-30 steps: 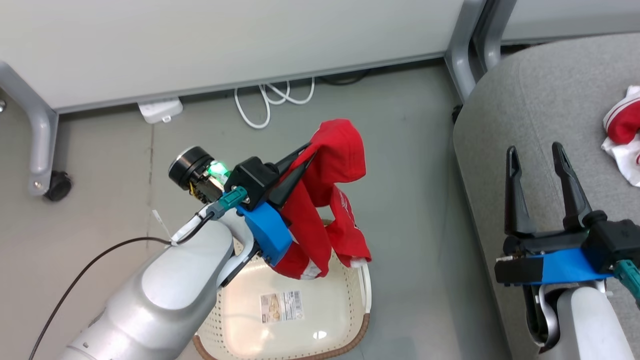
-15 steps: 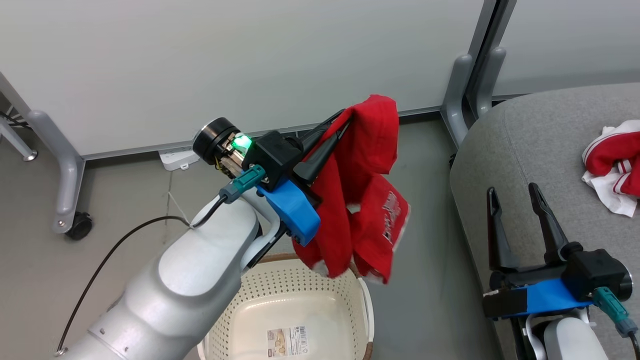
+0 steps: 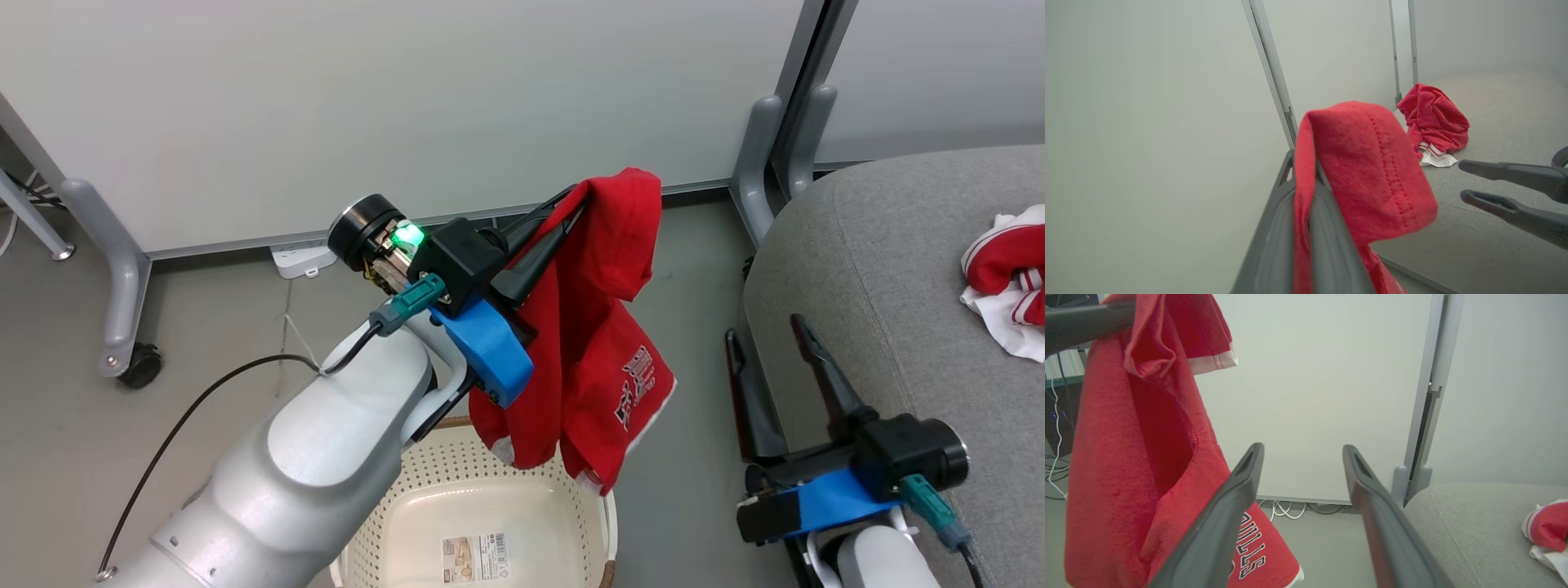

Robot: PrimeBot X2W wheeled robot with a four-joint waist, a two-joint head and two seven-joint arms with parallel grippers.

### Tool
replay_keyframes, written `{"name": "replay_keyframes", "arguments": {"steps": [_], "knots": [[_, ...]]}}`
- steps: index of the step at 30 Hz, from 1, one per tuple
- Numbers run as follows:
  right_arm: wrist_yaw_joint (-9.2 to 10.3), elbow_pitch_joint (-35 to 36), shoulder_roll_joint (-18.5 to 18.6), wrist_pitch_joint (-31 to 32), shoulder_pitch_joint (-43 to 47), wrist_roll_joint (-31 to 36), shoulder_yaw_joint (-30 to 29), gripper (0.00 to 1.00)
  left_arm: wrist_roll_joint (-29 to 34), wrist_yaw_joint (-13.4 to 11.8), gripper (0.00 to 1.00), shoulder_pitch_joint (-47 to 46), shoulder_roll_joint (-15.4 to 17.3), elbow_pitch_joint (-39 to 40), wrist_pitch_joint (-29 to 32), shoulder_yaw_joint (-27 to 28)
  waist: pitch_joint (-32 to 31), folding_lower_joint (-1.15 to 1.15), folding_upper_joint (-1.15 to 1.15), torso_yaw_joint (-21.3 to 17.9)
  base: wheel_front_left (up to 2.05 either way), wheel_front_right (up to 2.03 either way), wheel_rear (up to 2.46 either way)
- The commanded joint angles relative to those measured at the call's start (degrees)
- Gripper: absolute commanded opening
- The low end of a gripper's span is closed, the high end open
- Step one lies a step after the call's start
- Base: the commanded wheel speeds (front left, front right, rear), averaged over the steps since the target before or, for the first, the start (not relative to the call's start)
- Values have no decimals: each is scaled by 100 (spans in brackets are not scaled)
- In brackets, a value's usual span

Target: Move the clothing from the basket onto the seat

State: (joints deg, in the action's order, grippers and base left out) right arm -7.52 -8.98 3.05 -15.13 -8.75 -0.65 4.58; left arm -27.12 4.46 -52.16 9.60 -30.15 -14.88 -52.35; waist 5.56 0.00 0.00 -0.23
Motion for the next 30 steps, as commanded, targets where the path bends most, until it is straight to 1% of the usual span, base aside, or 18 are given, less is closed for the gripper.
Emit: {"name": "replay_keyframes", "arguments": {"steps": [1, 7, 9, 10, 17, 24, 25, 26, 27, 30], "knots": [[6, -54, 47, -3, -133, 28, 179, 100, -13, -6, 0, 9, 6, 32, -16, -13, 24, 0, 0, 33, 0, 0, 0], [6, -366, 213, -3, -669, 92, 906, 100, 21, -7, 0, -110, -11, 96, -12, -47, 152, 0, 0, 133, 0, 0, 0], [6, -533, 248, -3, -924, 129, 1102, 100, 40, -9, 0, -122, -13, 119, -15, -58, 202, 0, 0, 167, 0, 0, 0], [6, -533, 248, -3, -924, 129, 1102, 100, 40, -9, 0, -122, -13, 119, -15, -58, 202, 0, 0, 167, 0, 0, 0], [6, -1316, 274, -3, -1900, 291, 1513, 100, 86, 11, 0, -197, -91, 216, -25, -127, 388, 0, 0, 333, 0, 0, 0], [6, -2381, 222, -3, -2672, 331, 1918, 100, 127, 30, 0, -245, -192, 332, -28, -202, 521, 0, 0, 460, 0, 0, 0], [6, -2537, 213, -4, -2741, 287, 1955, 90, 129, 33, 0, -248, -191, 343, -29, -204, 530, 0, 0, 464, 0, 0, 0], [6, -2675, 205, -3, -2818, 246, 1989, 16, 129, 37, 0, -252, -193, 353, -30, -205, 543, 0, 0, 468, 0, 0, 0], [6, -2797, 191, -3, -2893, 213, 2020, 0, 135, 38, 0, -252, -197, 361, -31, -208, 554, 0, 0, 472, 0, 0, 0], [6, -2971, 150, -3, -3035, 101, 2038, 0, 142, 40, 0, -240, -175, 375, -34, -201, 583, 0, 0, 466, 0, 0, 0]]}}
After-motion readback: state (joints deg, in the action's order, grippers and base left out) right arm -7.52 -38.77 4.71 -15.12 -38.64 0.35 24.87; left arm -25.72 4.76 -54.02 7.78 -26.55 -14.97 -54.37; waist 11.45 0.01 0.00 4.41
